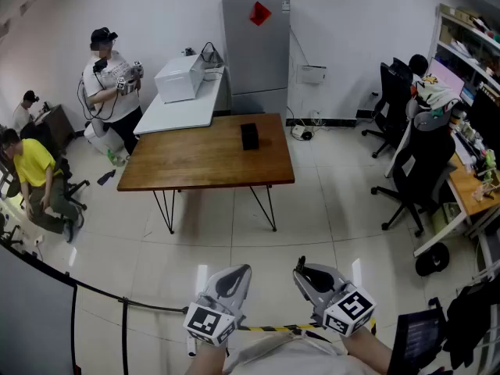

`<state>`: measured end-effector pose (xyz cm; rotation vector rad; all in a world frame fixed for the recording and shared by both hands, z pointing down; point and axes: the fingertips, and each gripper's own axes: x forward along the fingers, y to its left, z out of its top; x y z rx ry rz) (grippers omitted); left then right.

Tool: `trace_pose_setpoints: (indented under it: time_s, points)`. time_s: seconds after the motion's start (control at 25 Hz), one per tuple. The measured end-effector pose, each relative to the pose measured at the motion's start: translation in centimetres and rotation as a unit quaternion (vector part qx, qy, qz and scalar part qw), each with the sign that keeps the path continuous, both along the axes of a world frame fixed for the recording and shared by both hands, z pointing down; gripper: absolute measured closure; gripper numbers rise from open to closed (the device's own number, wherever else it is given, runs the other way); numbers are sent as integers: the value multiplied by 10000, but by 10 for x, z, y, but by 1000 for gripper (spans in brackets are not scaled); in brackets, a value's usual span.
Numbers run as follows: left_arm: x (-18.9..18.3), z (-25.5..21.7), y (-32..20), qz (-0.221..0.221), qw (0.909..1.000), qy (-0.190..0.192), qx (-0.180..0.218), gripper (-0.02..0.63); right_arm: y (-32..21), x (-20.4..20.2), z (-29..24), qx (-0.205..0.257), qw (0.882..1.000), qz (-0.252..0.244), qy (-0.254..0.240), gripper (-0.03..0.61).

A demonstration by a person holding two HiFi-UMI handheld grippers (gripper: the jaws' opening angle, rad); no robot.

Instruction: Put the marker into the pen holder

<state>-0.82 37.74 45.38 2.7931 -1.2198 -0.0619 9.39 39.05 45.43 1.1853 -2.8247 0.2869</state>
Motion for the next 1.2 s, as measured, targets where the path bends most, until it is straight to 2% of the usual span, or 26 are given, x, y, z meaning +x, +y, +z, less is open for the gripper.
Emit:
trace_pose_setpoints:
  time_s: [0.32, 0.6, 1.0, 1.2]
  points:
    - [-9, 13, -22, 31, 9999, 2, -123, 598, -26, -13, 5, 43, 10000, -78, 37, 541]
    - [-13, 15, -74, -115, 9998, 104, -147, 598, -87, -16, 18, -141, 9997, -193, -103, 541]
    - [-1, 2, -231, -385, 9992, -46, 88, 598, -241, -6, 3, 87, 9980, -620, -35, 541]
    - [14, -8, -308, -435, 9988, -52, 196, 598, -324, 11, -7, 145, 9980, -611, -109, 541]
